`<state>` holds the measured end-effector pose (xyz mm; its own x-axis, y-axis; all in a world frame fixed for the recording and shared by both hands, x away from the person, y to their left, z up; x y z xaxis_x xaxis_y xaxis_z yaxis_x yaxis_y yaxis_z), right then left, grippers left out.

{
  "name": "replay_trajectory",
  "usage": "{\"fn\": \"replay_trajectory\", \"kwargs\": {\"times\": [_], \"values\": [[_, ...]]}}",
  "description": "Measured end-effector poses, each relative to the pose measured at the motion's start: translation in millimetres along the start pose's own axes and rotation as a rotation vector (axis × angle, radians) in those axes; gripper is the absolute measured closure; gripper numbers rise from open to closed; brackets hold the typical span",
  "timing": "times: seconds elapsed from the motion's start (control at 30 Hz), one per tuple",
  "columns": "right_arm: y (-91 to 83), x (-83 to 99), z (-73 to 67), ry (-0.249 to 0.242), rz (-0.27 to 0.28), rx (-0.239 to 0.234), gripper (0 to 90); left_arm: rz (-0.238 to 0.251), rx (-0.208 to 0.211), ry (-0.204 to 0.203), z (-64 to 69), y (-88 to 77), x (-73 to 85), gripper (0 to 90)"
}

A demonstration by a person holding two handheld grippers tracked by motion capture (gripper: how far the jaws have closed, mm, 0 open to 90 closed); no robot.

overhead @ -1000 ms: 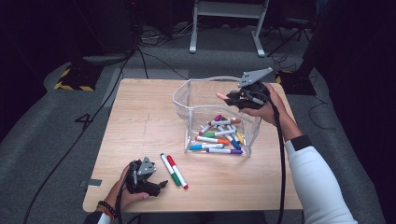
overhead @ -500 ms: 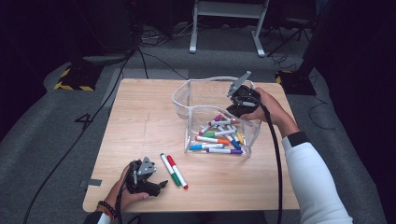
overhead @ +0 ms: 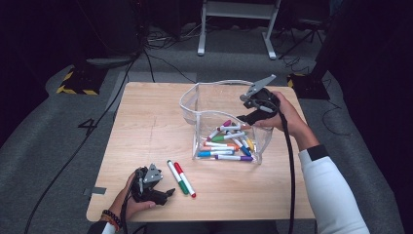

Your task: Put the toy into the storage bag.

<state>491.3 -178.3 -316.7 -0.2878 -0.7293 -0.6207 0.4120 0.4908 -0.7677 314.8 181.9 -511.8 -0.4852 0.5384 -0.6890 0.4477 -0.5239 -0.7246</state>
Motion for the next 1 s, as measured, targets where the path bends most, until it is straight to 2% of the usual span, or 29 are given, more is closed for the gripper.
{"fn": "replay_trajectory", "kwargs": {"times": [0.07,0.13,0.23,0.4,0.5,0.73,0.9,1.0], "values": [[-8.9,3.9,0.1,0.024,0.041,0.018,31.7,0.000,0.000,0.000,0.0,0.0,0.0,14.4],[-20.5,9.4,0.5,0.045,0.094,0.052,30.5,0.000,0.000,0.000,-0.1,0.0,0.0,14.4],[-38.3,18.9,2.9,0.084,0.145,0.097,29.3,0.000,0.001,0.001,-0.1,0.0,0.0,14.4],[-70.1,43.9,1.6,0.133,0.245,0.148,26.4,0.000,0.000,0.001,0.0,0.0,0.0,14.4],[-82.3,62.9,-4.3,0.136,0.272,0.145,24.6,0.000,0.001,0.001,-0.1,0.0,0.0,14.4],[-100.3,118.0,-24.2,0.151,0.300,0.189,22.8,-0.001,0.001,0.002,-0.1,0.0,0.0,14.4],[-96.8,145.8,-38.0,0.165,0.295,0.205,22.5,0.001,0.000,0.000,0.0,0.0,0.0,14.4],[-87.2,160.9,-49.3,0.172,0.288,0.184,22.6,0.001,0.000,0.000,0.0,0.0,0.0,14.4]]}}
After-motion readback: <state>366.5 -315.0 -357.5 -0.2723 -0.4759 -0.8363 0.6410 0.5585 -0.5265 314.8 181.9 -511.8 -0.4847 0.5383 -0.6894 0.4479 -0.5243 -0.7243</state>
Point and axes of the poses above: each handheld gripper's, and its own axes: y roughly forward along the jaws, x roughly out of its underside, z roughly to its right, the point moved 1 cm from there along y, roughly forward along the jaws
